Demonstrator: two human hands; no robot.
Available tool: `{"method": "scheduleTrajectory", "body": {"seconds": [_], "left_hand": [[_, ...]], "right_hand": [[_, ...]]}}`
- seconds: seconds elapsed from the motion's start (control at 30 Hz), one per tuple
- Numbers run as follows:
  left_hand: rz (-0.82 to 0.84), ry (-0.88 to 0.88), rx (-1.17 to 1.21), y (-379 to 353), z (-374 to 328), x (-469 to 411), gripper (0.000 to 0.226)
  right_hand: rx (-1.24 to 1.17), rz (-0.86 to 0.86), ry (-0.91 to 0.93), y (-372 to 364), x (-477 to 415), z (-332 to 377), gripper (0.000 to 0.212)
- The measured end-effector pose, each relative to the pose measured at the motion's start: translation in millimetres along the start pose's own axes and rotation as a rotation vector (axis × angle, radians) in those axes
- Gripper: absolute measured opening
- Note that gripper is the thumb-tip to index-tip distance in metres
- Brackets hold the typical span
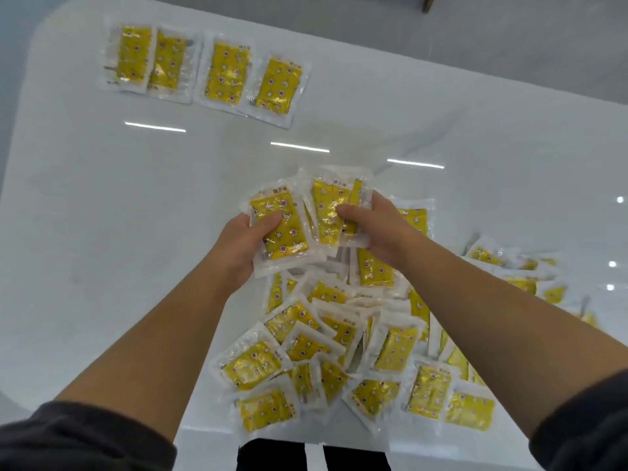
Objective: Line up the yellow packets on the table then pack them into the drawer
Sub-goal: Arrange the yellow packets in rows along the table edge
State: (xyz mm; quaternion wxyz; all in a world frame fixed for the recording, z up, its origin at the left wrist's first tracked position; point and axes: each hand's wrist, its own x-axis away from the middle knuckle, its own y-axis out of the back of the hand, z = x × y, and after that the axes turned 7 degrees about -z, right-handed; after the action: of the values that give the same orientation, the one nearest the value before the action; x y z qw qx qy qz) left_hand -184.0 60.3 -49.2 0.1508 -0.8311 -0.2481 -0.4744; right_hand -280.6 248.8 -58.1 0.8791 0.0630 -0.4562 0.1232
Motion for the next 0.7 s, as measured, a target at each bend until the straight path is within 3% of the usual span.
{"method": "scheduleTrajectory", "body": {"seconds": [0.07,0.27,0.33,0.43,0.47,0.7], "left_hand": [[-0.059,-0.054,-0.043,-1.3,-14.3,-12.5,0.027],[-0.212,-0.29,-0.26,-17.0,-82.9,-64.2,0.014],[-0.23,-0.351,-0.31,-24.9,-110.2,-83.6,0.026],[-0.207,-0.371,-0.372,-39.4,-144.4,-108.4,0.066],[-0.212,-0.376,-0.405,-43.5,-151.5,-117.0,0.07],[-0.41,-0.524,-0.589,-57.6,-162.2,-146.5,0.021]], "right_hand": [[0.061,-0.076,0.074,9.2,-12.5,11.6,0.023],[0.187,-0.288,0.239,24.6,-54.8,57.5,0.016],[0.176,-0.343,0.267,22.6,-69.5,71.9,0.019],[0.129,-0.408,0.276,11.9,-91.9,89.9,0.026],[0.116,-0.413,0.284,7.0,-99.2,94.5,0.026],[0.193,-0.563,0.292,0.0,-128.7,105.6,0.015]]}}
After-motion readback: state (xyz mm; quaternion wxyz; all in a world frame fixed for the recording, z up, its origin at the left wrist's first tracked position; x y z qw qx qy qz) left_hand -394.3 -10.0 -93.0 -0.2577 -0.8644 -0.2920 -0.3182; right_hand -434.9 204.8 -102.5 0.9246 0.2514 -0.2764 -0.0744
